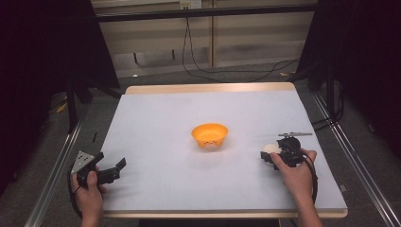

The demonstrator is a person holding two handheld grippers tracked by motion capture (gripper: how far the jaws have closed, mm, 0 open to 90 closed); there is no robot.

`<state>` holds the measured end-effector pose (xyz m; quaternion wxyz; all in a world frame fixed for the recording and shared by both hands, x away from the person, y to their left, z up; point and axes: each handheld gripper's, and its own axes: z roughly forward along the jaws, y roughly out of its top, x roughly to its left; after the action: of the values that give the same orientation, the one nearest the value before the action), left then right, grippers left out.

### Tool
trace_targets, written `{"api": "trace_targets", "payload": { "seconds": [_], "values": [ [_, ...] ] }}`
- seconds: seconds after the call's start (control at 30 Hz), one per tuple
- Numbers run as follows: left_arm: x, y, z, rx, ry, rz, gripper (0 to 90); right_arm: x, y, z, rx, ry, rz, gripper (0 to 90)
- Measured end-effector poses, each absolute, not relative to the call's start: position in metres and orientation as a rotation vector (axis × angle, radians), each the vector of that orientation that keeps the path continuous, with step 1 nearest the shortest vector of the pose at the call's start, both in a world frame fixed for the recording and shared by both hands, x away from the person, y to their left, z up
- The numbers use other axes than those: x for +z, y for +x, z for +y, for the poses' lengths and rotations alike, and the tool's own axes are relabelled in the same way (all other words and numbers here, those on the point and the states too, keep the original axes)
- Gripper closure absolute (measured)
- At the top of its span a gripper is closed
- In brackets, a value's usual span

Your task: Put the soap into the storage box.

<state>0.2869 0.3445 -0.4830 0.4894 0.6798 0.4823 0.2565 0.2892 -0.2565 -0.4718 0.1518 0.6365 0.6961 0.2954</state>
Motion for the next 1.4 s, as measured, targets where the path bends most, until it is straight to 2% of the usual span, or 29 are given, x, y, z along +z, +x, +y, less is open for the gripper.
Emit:
{"api": "trace_targets", "payload": {
  "seconds": [1.4],
  "values": [
    [-0.483, 0.287, 0.345, 0.618, 1.645, 1.171, 1.4, -0.451, 0.297, -0.241, 0.902, 1.785, 1.999, 23.4]
  ]
}}
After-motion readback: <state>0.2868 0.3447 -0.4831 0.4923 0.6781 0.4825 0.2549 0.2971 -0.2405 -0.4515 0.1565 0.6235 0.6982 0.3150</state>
